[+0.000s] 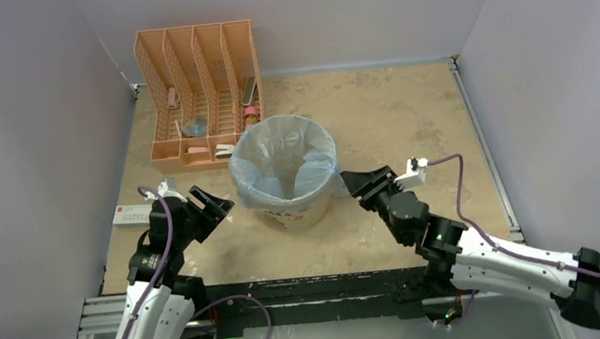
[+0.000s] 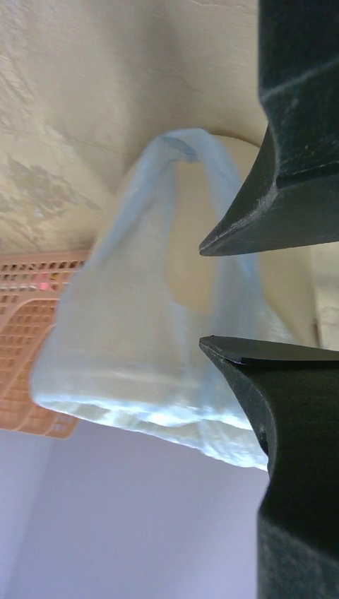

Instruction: Put the trash bags into the trash bin

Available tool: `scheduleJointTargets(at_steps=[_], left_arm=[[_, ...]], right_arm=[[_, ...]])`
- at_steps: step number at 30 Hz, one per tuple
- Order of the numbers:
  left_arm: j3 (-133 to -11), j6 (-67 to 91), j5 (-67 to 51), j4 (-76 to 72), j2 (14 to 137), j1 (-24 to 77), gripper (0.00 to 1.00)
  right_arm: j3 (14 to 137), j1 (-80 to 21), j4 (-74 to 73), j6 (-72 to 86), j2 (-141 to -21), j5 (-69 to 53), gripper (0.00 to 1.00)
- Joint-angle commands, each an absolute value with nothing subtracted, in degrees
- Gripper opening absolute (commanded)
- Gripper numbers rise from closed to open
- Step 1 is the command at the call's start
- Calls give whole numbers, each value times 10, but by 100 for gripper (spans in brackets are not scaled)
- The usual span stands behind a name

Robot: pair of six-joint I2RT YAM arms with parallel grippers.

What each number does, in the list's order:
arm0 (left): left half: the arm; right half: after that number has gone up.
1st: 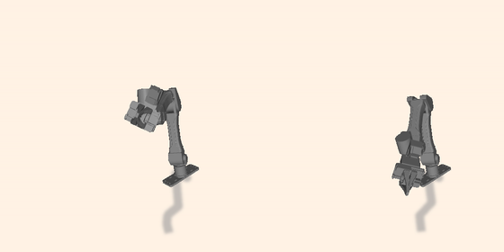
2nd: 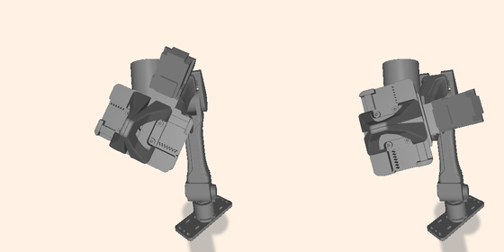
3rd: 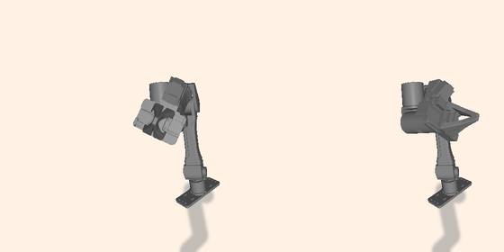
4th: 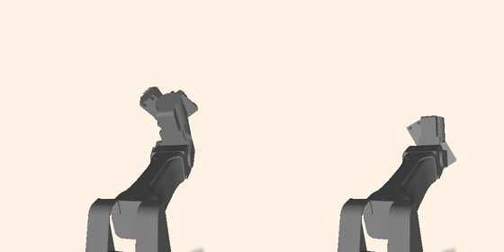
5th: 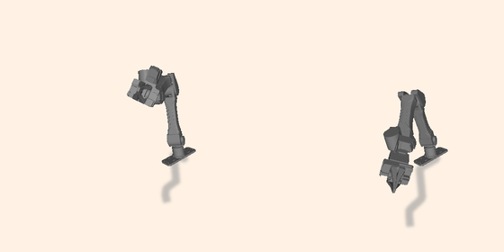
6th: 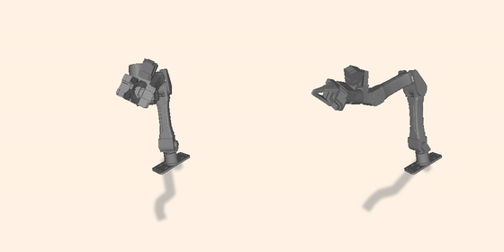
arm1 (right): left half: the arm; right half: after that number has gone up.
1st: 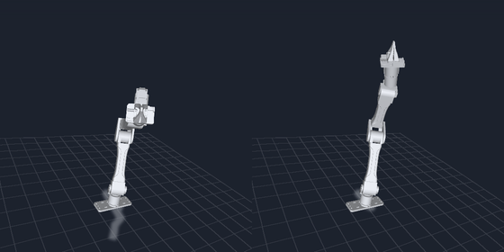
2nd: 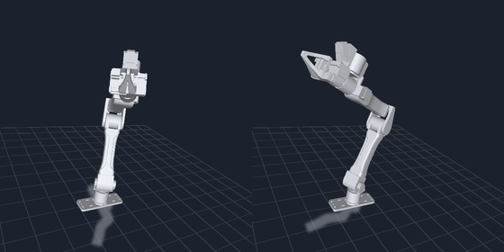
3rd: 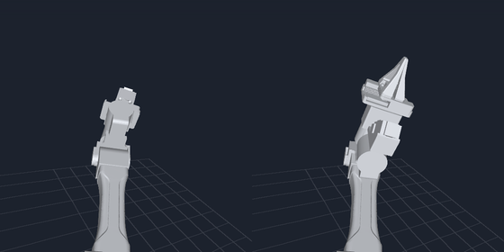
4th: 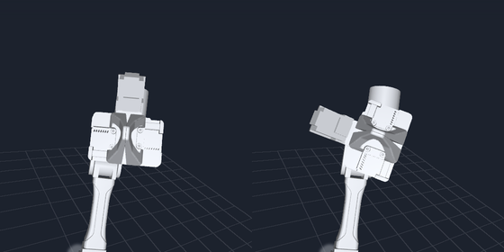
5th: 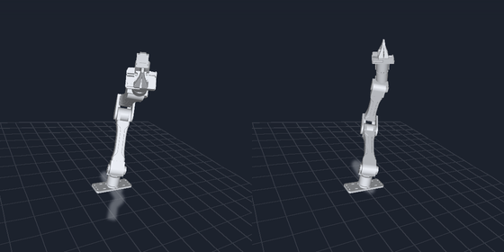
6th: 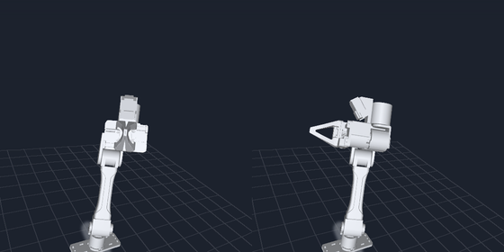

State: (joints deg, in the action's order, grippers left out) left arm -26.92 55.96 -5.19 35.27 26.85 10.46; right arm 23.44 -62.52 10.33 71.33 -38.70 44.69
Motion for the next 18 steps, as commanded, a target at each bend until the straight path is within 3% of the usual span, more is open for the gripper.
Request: scheduleJointTargets(at_steps=[1, 7, 11, 14, 18], left_arm=[[-297, 552, -50, 336, 269, 102, 70], [-300, 547, -62, 319, 269, 102, 70], [-296, 542, -60, 316, 277, 102, 70], [-296, 540, -60, 314, 286, 102, 70], [-303, 537, -34, 330, 287, 102, 69]], right_arm=[[219, -525, 212, 669, -404, 274, 49], [209, -516, 220, 640, -489, 179, 50], [225, -515, 138, 645, -525, 199, 53], [211, -515, 94, 695, -488, 281, 56], [194, -515, 130, 635, -394, 331, 59]])
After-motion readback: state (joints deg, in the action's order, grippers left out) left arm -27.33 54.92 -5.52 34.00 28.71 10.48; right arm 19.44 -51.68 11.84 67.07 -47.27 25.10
